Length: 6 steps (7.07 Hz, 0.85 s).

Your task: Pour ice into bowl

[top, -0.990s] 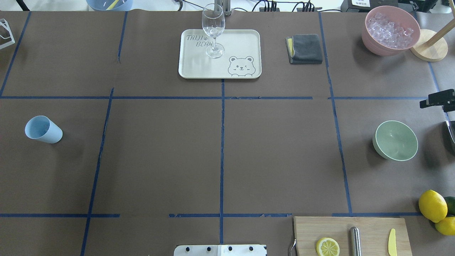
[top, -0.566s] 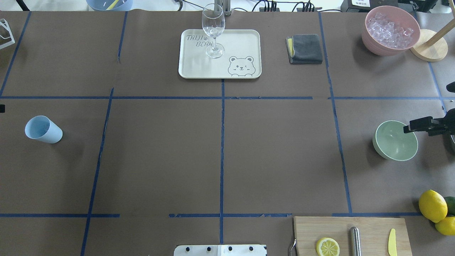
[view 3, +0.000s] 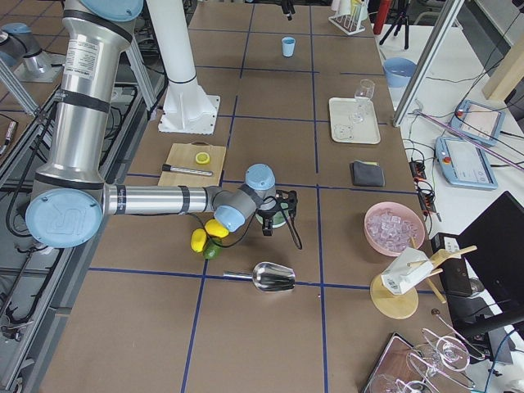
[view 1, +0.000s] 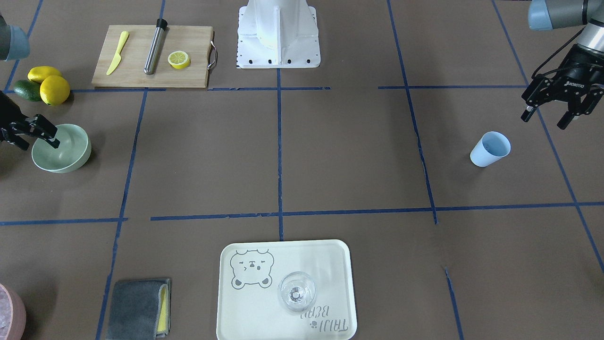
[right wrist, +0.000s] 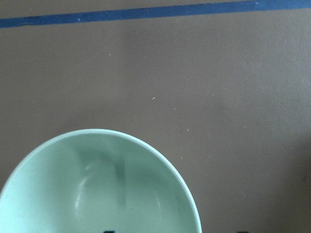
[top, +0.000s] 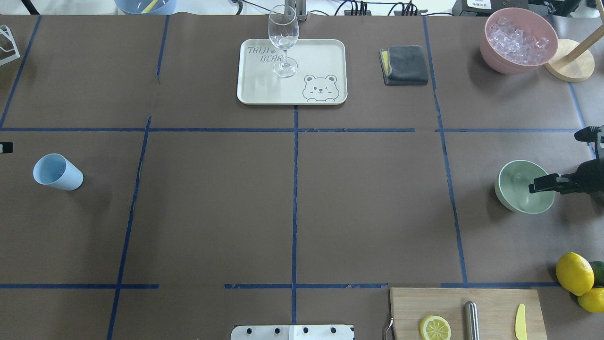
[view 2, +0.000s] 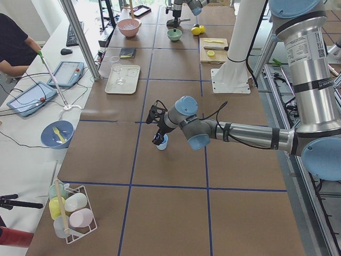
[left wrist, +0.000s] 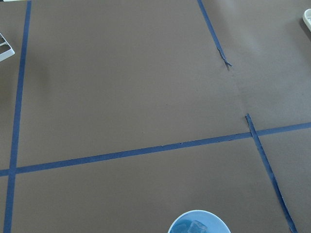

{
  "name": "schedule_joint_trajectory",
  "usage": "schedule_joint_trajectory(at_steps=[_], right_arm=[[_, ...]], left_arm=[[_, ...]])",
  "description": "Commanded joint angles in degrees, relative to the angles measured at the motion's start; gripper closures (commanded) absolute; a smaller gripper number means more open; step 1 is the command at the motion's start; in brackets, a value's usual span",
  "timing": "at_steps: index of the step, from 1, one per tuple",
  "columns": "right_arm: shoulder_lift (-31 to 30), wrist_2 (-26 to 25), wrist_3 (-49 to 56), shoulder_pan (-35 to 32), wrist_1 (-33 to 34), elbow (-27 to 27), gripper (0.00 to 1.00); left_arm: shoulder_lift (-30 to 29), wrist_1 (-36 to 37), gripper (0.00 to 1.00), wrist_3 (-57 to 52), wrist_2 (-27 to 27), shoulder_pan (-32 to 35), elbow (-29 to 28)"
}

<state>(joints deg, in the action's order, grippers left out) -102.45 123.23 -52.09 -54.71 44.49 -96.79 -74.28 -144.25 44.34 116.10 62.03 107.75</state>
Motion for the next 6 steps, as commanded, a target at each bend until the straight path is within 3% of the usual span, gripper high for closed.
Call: schedule_joint_trajectory(at_steps=[1,4,6], right_arm=[[0.1,-0.1,0.0,0.1,-0.1,0.8,1.00],[0.6,0.3,0.3,0.3,-0.3,1.3,1.00],[0.8,5.8,-0.2,-0.7,0.1,-2.6,1.00]], left_arm=[[-0.1,-0.1,0.00,1.1,-1.2,-1.7,0.1],[-0.1,-0.2,0.00,1.2,-1.3,-1.8,0.9],[0.8,-2.2,0.00,5.1,-9.4,-7.7,1.0]])
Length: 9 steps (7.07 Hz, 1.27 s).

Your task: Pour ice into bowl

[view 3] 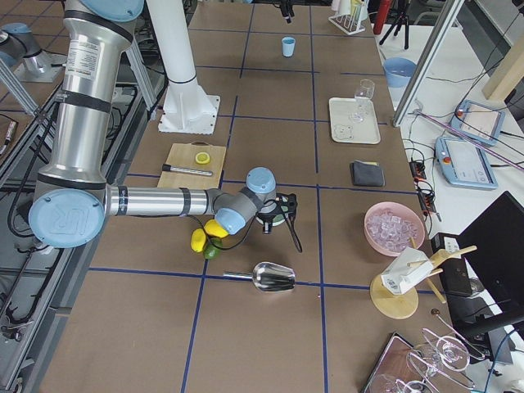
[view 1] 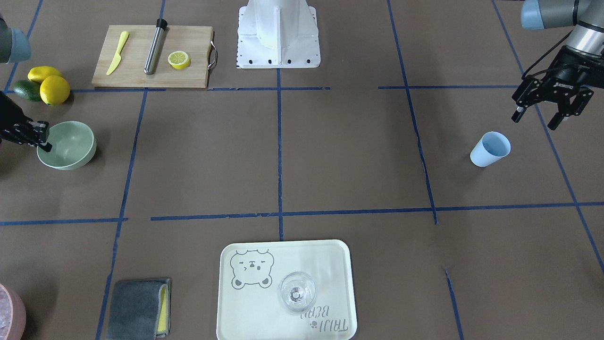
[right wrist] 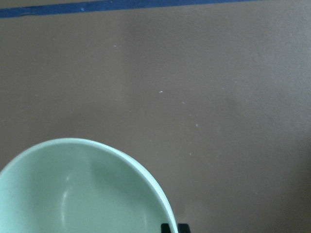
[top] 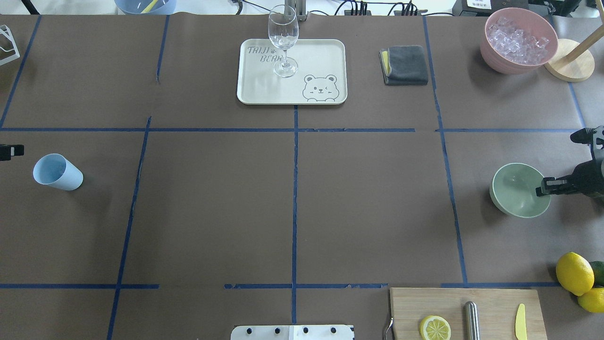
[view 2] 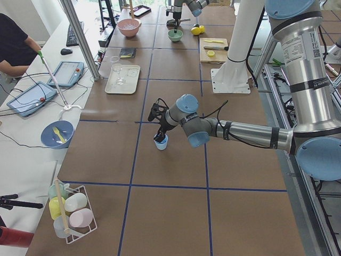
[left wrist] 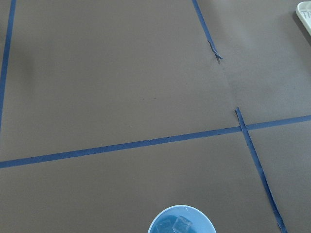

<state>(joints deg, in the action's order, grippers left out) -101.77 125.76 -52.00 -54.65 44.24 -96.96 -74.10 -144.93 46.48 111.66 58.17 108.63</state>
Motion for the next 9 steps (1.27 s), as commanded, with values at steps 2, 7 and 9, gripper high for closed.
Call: schedule_joint_trajectory(at_steps=[2,7,9], right_arm=[[1.6,7.3,-5.1,-2.7,0.8,-5.8,1.00],[19.0,9.2,-26.6,0.4,5.8,-6.9,1.00],[26.7,7.1,-31.2,3.8,12.4,-6.9,1.00]], left_arm=[[4.1,-7.8,0.00,12.8,-18.0,-16.4,0.2],[10.3,-11.9,0.00,25.6,-49.1,-39.4,-2.0],[10.1,-11.9,0.00,26.6,-60.0,-41.5,-4.7]])
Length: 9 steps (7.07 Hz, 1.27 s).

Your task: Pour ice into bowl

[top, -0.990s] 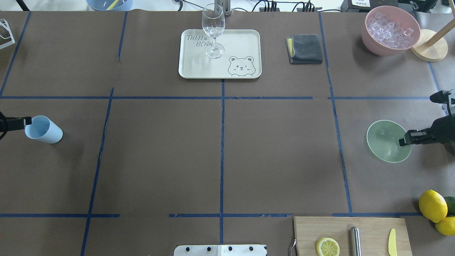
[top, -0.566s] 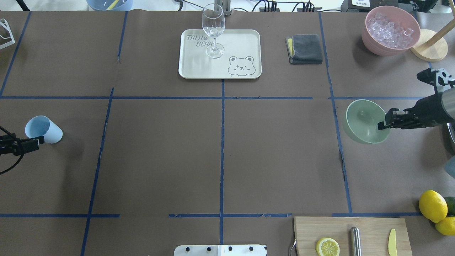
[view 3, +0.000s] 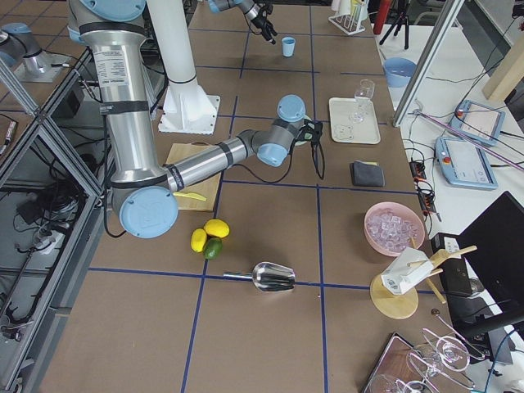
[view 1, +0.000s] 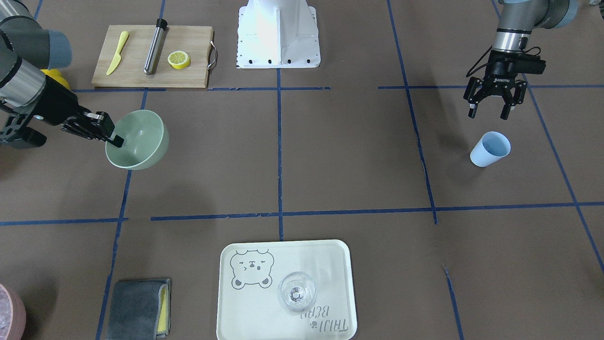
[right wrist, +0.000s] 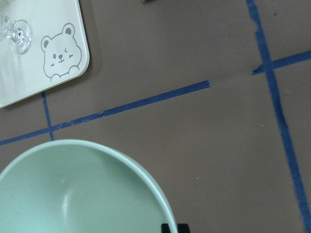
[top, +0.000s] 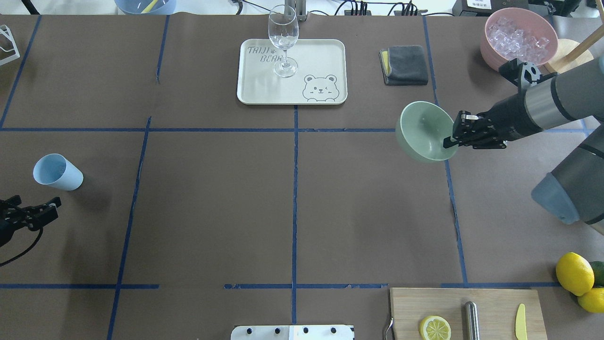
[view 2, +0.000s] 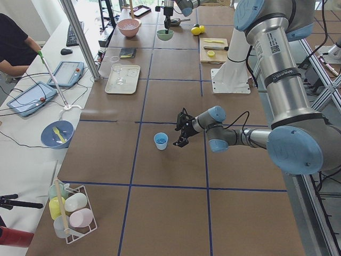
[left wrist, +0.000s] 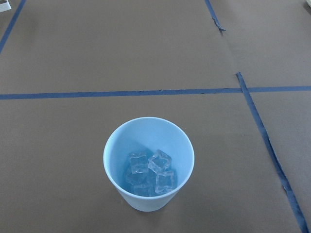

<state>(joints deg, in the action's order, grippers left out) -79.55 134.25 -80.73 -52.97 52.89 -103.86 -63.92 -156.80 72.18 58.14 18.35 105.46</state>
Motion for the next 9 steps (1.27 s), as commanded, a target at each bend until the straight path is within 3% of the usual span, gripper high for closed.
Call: schedule_joint_trajectory(at_steps=[1,4,9], right_arm=[[8.2,-4.1,-3.2,4.3,8.8,-0.1,1.00],[15.9,-10.0,-3.8,10.1,18.4,0.1,1.00],[19.7,-14.8,-6.7,15.1,19.7,0.9,1.00]], left_arm=[[-0.6,0.0,0.00,0.9,-9.8,-1.7,-1.7],[-10.7,0.4,0.00,0.8,-14.4,-1.9,-10.5],[-13.9,0.0,0.00,0.4,-17.4,-1.9,-15.4]])
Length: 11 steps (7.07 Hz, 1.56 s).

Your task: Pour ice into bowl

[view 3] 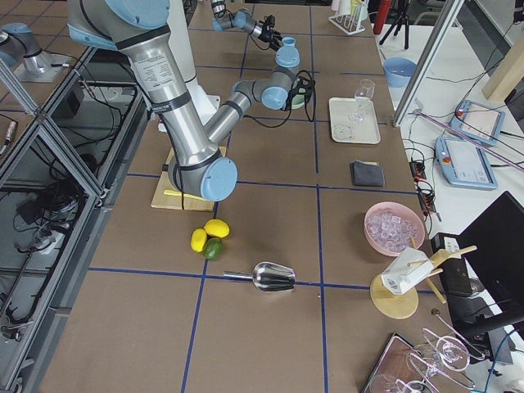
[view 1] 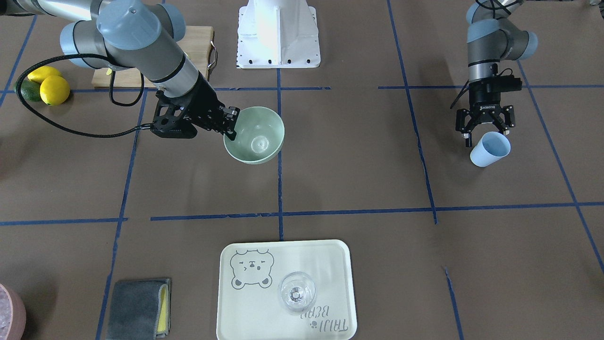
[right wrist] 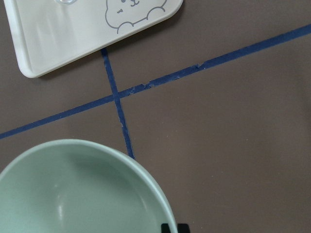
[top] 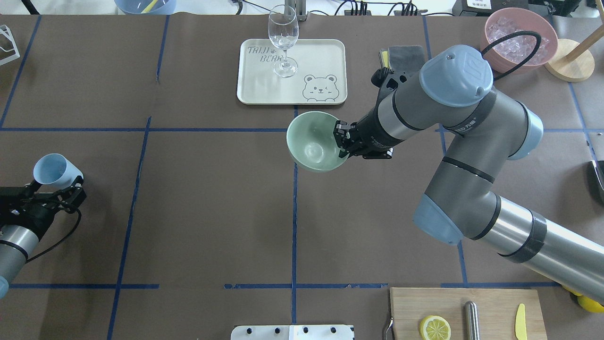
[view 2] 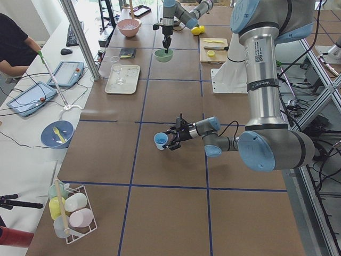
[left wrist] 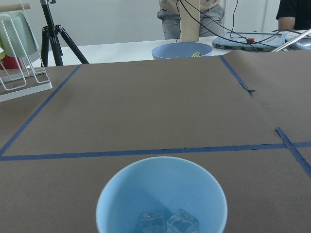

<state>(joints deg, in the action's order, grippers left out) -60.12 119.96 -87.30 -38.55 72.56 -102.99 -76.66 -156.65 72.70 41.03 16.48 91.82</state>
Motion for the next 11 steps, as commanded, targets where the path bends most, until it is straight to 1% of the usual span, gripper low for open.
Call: schedule_joint_trajectory(at_steps=[1,6,7,9,10,11], right_arm=[[0.3,-1.3,-0.2,1.2,0.0,0.1,1.00],[0.4,-2.5,-0.2,2.6,0.0,0.5,1.00],[0.4,-3.2,-0.4,3.2,0.0,0.5,1.00],[0.9,-3.9,-0.4,4.4,0.0,0.6,1.00],[3.9,-5.2,-0.5,5.1,0.1,3.4,1.00],[8.0,-7.4,-0.5,6.5,0.3,8.2,1.00]], left_arm=[[-3.5,-0.2,0.00,-0.1,-0.9,0.0,-3.6],[-3.8,-0.1,0.03,-0.4,-1.1,2.9,-4.5],[-3.9,-0.2,0.08,-0.4,-1.1,3.1,-4.9],[-4.5,-0.5,1.00,-0.4,-1.1,3.1,-6.0],[-4.5,-0.6,1.00,-2.3,-0.8,4.2,-4.1],[-4.2,-0.6,1.00,-14.0,-0.6,7.2,0.9]])
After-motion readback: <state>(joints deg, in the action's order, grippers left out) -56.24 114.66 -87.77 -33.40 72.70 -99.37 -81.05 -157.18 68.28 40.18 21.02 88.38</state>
